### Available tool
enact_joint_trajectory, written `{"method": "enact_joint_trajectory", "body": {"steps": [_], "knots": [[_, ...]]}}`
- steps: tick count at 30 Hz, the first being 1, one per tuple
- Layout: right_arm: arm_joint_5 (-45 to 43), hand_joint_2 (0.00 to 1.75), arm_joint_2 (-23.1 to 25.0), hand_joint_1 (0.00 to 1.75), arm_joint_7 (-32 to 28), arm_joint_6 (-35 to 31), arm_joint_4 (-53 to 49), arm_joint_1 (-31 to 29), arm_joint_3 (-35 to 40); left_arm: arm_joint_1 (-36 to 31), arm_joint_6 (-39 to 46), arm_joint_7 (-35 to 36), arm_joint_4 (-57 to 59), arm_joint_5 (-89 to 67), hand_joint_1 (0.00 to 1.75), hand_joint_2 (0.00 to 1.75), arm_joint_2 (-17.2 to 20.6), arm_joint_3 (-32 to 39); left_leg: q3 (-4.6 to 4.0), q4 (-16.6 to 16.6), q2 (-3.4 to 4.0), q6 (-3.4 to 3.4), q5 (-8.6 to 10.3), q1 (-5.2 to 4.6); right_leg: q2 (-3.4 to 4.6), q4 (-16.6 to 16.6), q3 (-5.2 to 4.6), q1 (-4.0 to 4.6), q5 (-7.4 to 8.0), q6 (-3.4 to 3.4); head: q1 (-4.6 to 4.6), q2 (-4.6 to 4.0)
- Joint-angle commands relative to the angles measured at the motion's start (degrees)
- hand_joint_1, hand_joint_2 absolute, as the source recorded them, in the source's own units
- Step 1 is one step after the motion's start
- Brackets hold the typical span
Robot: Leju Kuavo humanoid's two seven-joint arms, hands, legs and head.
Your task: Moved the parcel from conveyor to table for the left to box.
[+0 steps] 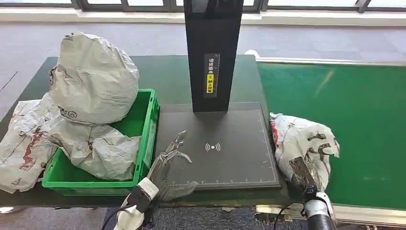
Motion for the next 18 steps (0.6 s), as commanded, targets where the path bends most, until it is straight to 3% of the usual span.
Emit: {"method": "enact_joint_trajectory", "body": {"steps": [1, 14, 18], "knots": [[-2.4, 1.75, 4.2, 1.75, -0.1, 2.6, -2.6, 1.9, 1.9, -2.7, 0.3, 0.4, 4.3, -0.1, 0.00, 1.75, -0.1, 0.9, 0.11, -0.1, 0.02, -0.03, 0.02, 0.04, 0.04, -0.1, 0.10, 0.05, 0.03, -0.07, 0.00, 0.00], [-2.9, 1.75, 4.0, 1.75, 0.1, 2.7, -2.8, 2.0, 2.3, -2.7, 0.4, 0.4, 4.3, -0.1, 0.00, 1.75, -0.1, 0.9, 0.23, 0.0, 0.24, -0.18, -0.03, 0.14, 0.28, 0.0, 0.12, 0.20, 0.09, -0.18, 0.00, 0.00], [-14.5, 1.75, 5.7, 1.75, -3.1, 8.8, -8.2, 5.1, 2.9, -2.1, 2.2, 0.7, 3.0, -1.5, 0.00, 1.75, -0.9, 1.7, 0.25, -0.1, 0.19, -0.23, -0.04, 0.20, 0.23, -0.1, 0.15, 0.21, 0.07, -0.22, 0.00, 0.00]]}}
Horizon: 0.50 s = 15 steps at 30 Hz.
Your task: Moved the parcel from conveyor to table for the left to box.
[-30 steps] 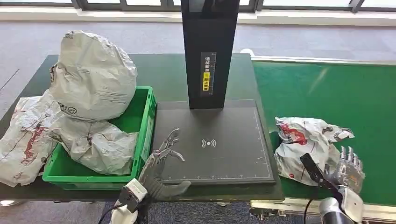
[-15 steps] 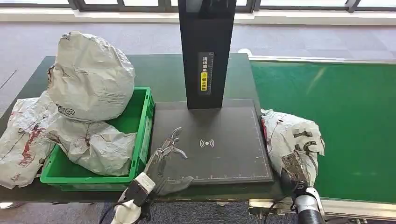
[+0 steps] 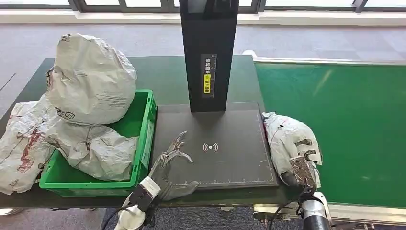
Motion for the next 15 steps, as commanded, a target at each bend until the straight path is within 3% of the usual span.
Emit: {"method": "enact_joint_trajectory", "body": {"steps": [1, 5, 6, 15], "knots": [[-13.3, 1.75, 4.2, 1.75, -2.9, 7.7, -6.6, 5.2, 3.1, -1.7, 3.2, 0.3, 1.3, -1.0, 0.00, 1.75, -1.3, 2.4, 0.01, 0.0, -0.11, -0.01, 0.01, 0.07, -0.10, 0.0, 0.06, 0.06, -0.02, -0.04, 0.00, 0.00], [-19.6, 1.75, 7.9, 1.75, -2.0, 5.5, -16.7, 9.1, 3.3, -0.2, 4.1, 0.8, -2.0, -1.0, 0.07, 1.75, -1.3, 2.8, -0.04, 0.0, -0.11, -0.02, -0.02, 0.08, -0.10, 0.0, 0.01, 0.10, -0.06, -0.07, 0.00, -0.02], [-22.6, 1.75, 8.4, 1.75, -1.9, 5.8, -19.3, 9.8, 2.9, 0.2, 4.9, 0.4, -2.5, -1.9, 1.75, 1.75, -1.3, 2.6, -0.04, 0.0, -0.11, -0.02, -0.04, 0.08, -0.10, 0.0, 0.00, 0.09, -0.08, -0.08, 0.00, 0.00], [-25.4, 1.75, 11.5, 1.75, -1.9, 2.1, -38.8, 15.2, 6.4, 3.1, 4.4, 0.0, -5.8, -3.6, 1.75, 1.75, -1.3, 1.1, -0.10, 0.0, -0.28, 0.01, -0.11, -0.01, -0.29, 0.1, -0.03, 0.10, -0.22, -0.13, 0.00, -0.02]]}}
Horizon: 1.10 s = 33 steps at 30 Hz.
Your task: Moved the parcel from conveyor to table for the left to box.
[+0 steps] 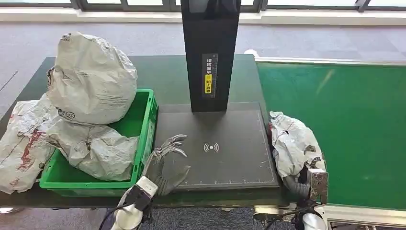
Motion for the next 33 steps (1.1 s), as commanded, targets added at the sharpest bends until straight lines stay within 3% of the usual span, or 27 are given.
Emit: {"method": "enact_joint_trajectory", "body": {"steps": [1, 8, 14, 15, 18, 19, 22, 23, 33], "knots": [[-1.2, 1.75, 5.2, 1.75, -0.8, -4.0, -23.2, 6.1, 4.9, 2.5, -0.2, 0.1, -2.3, -1.1, 1.75, 1.75, -1.0, 0.3, -0.03, 0.0, -0.01, 0.03, -0.04, -0.06, -0.01, 0.1, -0.06, -0.07, -0.06, 0.00, 0.00, 0.00], [-1.6, 1.75, 5.7, 1.75, -2.5, -5.8, -33.2, 10.7, 10.7, 2.8, -1.3, -0.4, -2.2, -0.7, 1.75, 1.75, -0.7, 0.8, 0.01, 0.0, -0.16, 0.05, -0.10, -0.03, -0.11, 0.0, 0.06, -0.07, -0.14, 0.04, 0.00, 0.00], [-2.2, 1.75, 2.3, 1.75, -2.5, -9.0, -42.2, 13.6, 24.3, 2.4, -1.6, -0.5, -1.9, -0.6, 1.75, 1.75, -0.6, 1.0, -0.10, 0.0, -0.22, 0.07, -0.06, -0.08, -0.13, 0.1, -0.05, -0.19, -0.14, 0.05, -0.02, 0.00], [-1.9, 1.75, 1.8, 1.75, -2.5, -9.6, -42.4, 13.1, 26.6, 2.2, -1.6, -0.6, -1.9, -0.5, 0.89, 1.75, -0.7, 1.1, -0.08, 0.0, -0.14, 0.07, -0.09, -0.05, -0.06, 0.1, -0.04, -0.16, -0.14, 0.05, 0.00, -0.02], [-1.1, 1.75, 2.3, 1.75, -2.5, -10.1, -41.7, 12.5, 27.5, 2.0, -1.6, -0.6, -1.8, -0.4, 0.89, 1.75, -0.8, 1.1, -0.01, 0.0, -0.06, 0.07, -0.07, -0.05, -0.02, 0.0, -0.01, -0.15, -0.10, 0.03, -0.02, -0.02], [-0.8, 1.75, 1.9, 1.75, -2.5, -9.1, -40.6, 11.9, 28.1, 2.0, -1.4, -0.6, -1.9, -0.3, 0.05, 1.75, -0.9, 1.3, -0.05, 0.0, -0.19, 0.07, -0.04, -0.04, -0.14, 0.0, 0.00, -0.14, -0.11, 0.04, -0.02, 0.00], [3.1, 1.75, 3.3, 1.75, -1.9, -7.8, -35.2, 8.4, 30.2, 2.1, 1.5, -1.3, -3.2, -0.6, 0.00, 1.75, -1.6, 2.0, 0.08, -0.1, -0.15, 0.09, -0.04, -0.02, -0.09, -0.1, 0.14, -0.10, -0.09, 0.05, -0.02, -0.02], [3.6, 1.75, 3.8, 1.75, -1.6, -7.8, -32.7, 7.0, 31.0, 2.3, 2.6, -1.8, -4.3, 0.0, 0.00, 0.00, -1.7, 2.2, 0.05, 0.0, -0.06, 0.08, -0.04, -0.02, 0.01, -0.1, 0.08, -0.10, -0.05, 0.06, -0.02, -0.02], [2.8, 1.75, 3.4, 1.75, -1.2, -7.8, -20.6, 0.2, 32.4, 2.3, 6.7, -3.8, -9.4, 7.5, 0.00, 0.00, -1.4, 3.2, -0.04, 0.0, -0.23, 0.11, 0.02, 0.01, -0.18, -0.1, 0.11, -0.09, -0.05, 0.06, 0.00, -0.02]]}}
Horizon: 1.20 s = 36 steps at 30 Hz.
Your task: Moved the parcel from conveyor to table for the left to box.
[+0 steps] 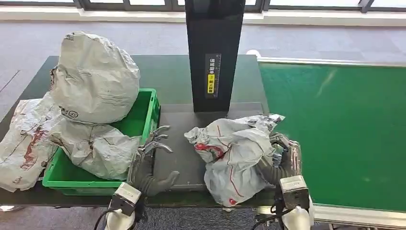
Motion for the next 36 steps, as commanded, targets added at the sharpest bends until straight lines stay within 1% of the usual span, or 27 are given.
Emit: {"method": "enact_joint_trajectory", "body": {"steps": [1, 4, 8, 11, 12, 15, 16, 20, 21, 28, 29, 32, 33, 34, 35, 36], "knots": [[-0.3, 1.75, -0.7, 1.75, 1.8, -0.5, 17.7, -10.5, 3.3, 0.3, 4.7, -0.4, -3.4, 5.9, 0.00, 0.00, -0.4, 1.0, 0.16, 0.0, 0.29, 0.05, -0.05, 0.03, 0.30, -0.1, 0.09, 0.04, 0.06, -0.01, 0.00, 0.02], [0.4, 1.75, -0.5, 1.75, 1.4, -3.1, 24.5, -12.1, 2.7, -0.3, 7.7, -0.4, -4.2, 7.3, 0.00, 0.00, 0.7, -0.6, 0.17, -0.1, 0.27, 0.02, -0.02, 0.06, 0.28, -0.1, 0.12, 0.07, 0.09, -0.01, 0.00, 0.00], [-0.2, 1.75, -1.2, 1.75, 2.1, -5.6, 32.0, -11.8, -0.1, -1.1, 11.0, -0.4, -5.5, 9.2, 0.00, 0.00, 2.2, -2.0, 0.26, -0.1, 0.05, 0.03, 0.04, 0.05, 0.05, -0.2, 0.23, 0.06, 0.06, -0.03, 0.00, 0.02], [0.0, 1.75, -1.8, 1.75, 1.4, -10.9, 36.6, -11.5, -3.0, -1.4, 12.1, -0.4, -5.6, 10.1, 0.00, 0.00, 3.1, -2.4, 0.33, -0.2, -0.02, 0.06, 0.05, 0.05, -0.04, -0.3, 0.34, 0.08, 0.05, -0.02, -0.02, 0.02], [0.9, 1.75, -2.4, 0.66, 2.3, -12.8, 38.1, -11.6, -3.7, -1.5, 12.5, -0.4, -5.5, 10.2, 0.00, 0.00, 3.3, -2.6, 0.29, -0.1, -0.07, 0.04, 0.04, 0.06, -0.09, -0.2, 0.29, 0.07, 0.02, -0.01, -0.02, 0.00], [0.9, 1.75, -2.4, 0.66, 2.3, -12.8, 38.1, -11.6, -3.7, -1.5, 12.5, -0.4, -5.5, 10.2, 0.00, 0.00, 3.3, -2.6, 0.29, -0.1, -0.12, 0.06, 0.05, 0.02, -0.13, -0.2, 0.29, 0.04, 0.01, 0.00, -0.02, 0.00], [1.3, 1.75, -2.8, 0.00, 3.5, -13.1, 38.9, -12.1, -4.1, -1.4, 12.9, -0.4, -5.6, 10.1, 0.00, 0.00, 3.2, -2.9, 0.21, -0.1, -0.09, 0.06, 0.05, 0.02, -0.11, -0.2, 0.20, 0.03, 0.01, 0.00, -0.02, 0.00], [2.7, 1.75, -3.4, 0.00, 7.7, -12.0, 45.1, -14.5, -5.2, -1.7, 13.8, -0.4, -5.2, 10.6, 0.00, 0.00, 3.8, -4.3, 0.20, -0.1, 0.00, 0.04, 0.03, 0.01, -0.02, -0.1, 0.16, 0.02, 0.03, 0.00, -0.02, 0.02], [2.7, 1.75, -3.4, 0.00, 7.7, -12.0, 45.1, -14.5, -5.2, -1.7, 13.8, -0.4, -5.2, 10.6, 0.00, 0.00, 3.8, -4.3, 0.30, -0.1, -0.02, 0.06, 0.06, 0.02, -0.03, -0.2, 0.25, 0.04, 0.06, -0.01, -0.02, 0.02], [2.7, 1.75, -3.4, 0.00, 7.7, -12.0, 45.1, -14.5, -5.2, -1.7, 13.8, -0.4, -5.2, 10.6, 0.00, 0.00, 3.8, -4.3, 0.26, -0.1, -0.03, 0.04, 0.03, 0.01, -0.05, -0.1, 0.19, 0.03, 0.03, -0.01, -0.02, 0.00], [4.0, 1.75, -3.3, 0.00, 9.1, -11.8, 47.0, -15.2, -4.7, -1.8, 13.9, -0.4, -4.9, 10.7, 0.00, 0.00, 3.7, -4.6, 0.27, -0.1, -0.01, 0.04, 0.03, -0.02, -0.03, -0.1, 0.16, 0.00, 0.02, -0.01, -0.02, 0.02], [7.1, 1.75, -3.1, 0.00, 10.5, -11.4, 51.1, -16.6, -3.8, -2.6, 14.1, -0.4, -3.9, 10.2, 0.00, 0.00, 3.3, -4.8, 0.30, 0.0, 0.04, 0.03, 0.03, 0.01, 0.03, -0.1, 0.20, 0.03, 0.04, -0.01, -0.02, 0.02], [7.9, 1.75, -3.0, 0.00, 10.7, -11.3, 51.9, -16.8, -3.4, -2.8, 14.1, -0.4, -3.6, 10.2, 0.00, 0.00, 3.2, -4.8, 0.39, -0.2, -0.03, 0.07, 0.10, 0.02, -0.04, -0.3, 0.32, 0.05, 0.09, -0.01, 0.00, 0.02], [8.8, 1.75, -2.6, 0.00, 10.0, -11.7, 52.6, -17.1, -3.3, -2.9, 14.0, -0.4, -3.5, 10.0, 0.00, 0.00, 3.0, -4.6, 0.32, 0.0, 0.08, 0.03, 0.04, 0.02, 0.06, -0.1, 0.21, 0.04, 0.05, -0.01, 0.00, 0.02], [9.0, 0.00, -2.4, 0.00, 9.3, -11.4, 52.2, -17.0, -3.2, -2.9, 14.0, -0.4, -3.4, 10.0, 0.00, 0.00, 3.0, -4.6, 0.37, -0.1, 0.07, 0.04, 0.07, 0.02, 0.05, -0.2, 0.26, 0.05, 0.07, -0.01, 0.00, 0.02], [9.1, 0.00, -2.3, 0.00, 8.5, -11.1, 51.6, -16.8, -3.1, -2.9, 13.9, -0.4, -3.4, 10.1, 0.00, 0.00, 3.0, -4.5, 0.37, 0.0, 0.14, 0.03, 0.04, 0.03, 0.11, -0.1, 0.25, 0.06, 0.06, -0.01, 0.00, 0.02]]}}
